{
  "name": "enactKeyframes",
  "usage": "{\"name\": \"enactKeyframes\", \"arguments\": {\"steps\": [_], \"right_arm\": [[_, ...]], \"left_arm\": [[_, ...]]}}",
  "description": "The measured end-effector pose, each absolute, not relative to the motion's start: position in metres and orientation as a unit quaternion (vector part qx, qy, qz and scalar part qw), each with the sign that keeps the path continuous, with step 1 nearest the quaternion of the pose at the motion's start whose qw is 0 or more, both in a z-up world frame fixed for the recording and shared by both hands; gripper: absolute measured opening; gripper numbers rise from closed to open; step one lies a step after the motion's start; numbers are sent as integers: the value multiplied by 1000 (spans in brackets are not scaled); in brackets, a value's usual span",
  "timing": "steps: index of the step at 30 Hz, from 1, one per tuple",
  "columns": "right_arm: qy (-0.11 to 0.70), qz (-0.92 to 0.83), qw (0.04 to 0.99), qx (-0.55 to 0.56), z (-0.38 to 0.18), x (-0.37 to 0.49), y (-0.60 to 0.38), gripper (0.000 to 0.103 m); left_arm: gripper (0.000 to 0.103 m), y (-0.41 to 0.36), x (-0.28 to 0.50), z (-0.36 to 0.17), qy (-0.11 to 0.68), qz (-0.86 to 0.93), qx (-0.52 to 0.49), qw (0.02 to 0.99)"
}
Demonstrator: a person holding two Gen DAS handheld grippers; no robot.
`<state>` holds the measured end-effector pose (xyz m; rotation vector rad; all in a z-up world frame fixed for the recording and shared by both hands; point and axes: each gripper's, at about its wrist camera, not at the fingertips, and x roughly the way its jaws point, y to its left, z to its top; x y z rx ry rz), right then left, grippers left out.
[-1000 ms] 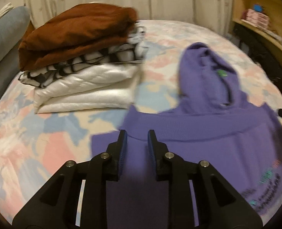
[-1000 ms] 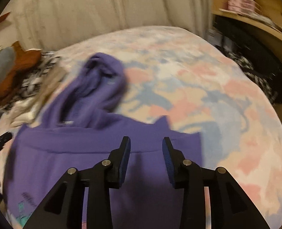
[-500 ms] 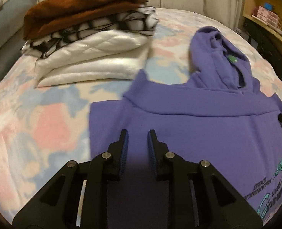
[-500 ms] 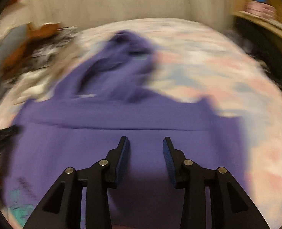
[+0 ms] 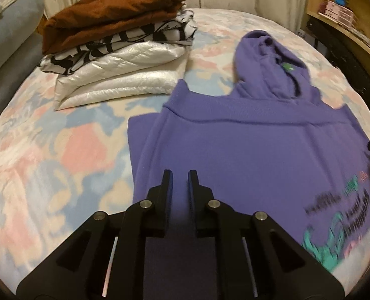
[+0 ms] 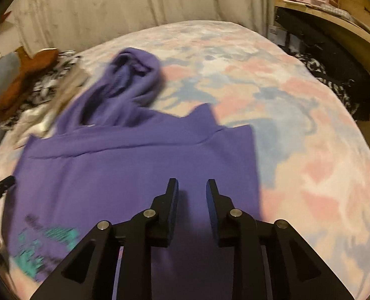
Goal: Fold large clothes
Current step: 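Release the shoulders and smooth the printed back with both tools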
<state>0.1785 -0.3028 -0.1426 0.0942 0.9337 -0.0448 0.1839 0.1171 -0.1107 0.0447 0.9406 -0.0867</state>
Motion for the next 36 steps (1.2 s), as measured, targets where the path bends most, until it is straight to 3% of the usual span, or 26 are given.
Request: {"name": "enactKeyframes", "arguments": {"steps": [3, 10, 19, 36], "right_arm": [[457, 15, 888, 55, -143, 147, -272, 37], [474, 28, 880, 27, -167, 85, -231, 37], [447, -83, 890, 42, -170, 26, -292, 37], [475, -99, 872, 63, -180, 39, -306, 47]], "left_arm": [[12, 117, 154, -107, 452, -47, 7, 891], [12, 121, 96, -124, 449, -7, 17, 893], [13, 133, 61, -131, 421, 24, 39, 906], [16, 136, 48, -127, 422, 21, 0, 906]]}}
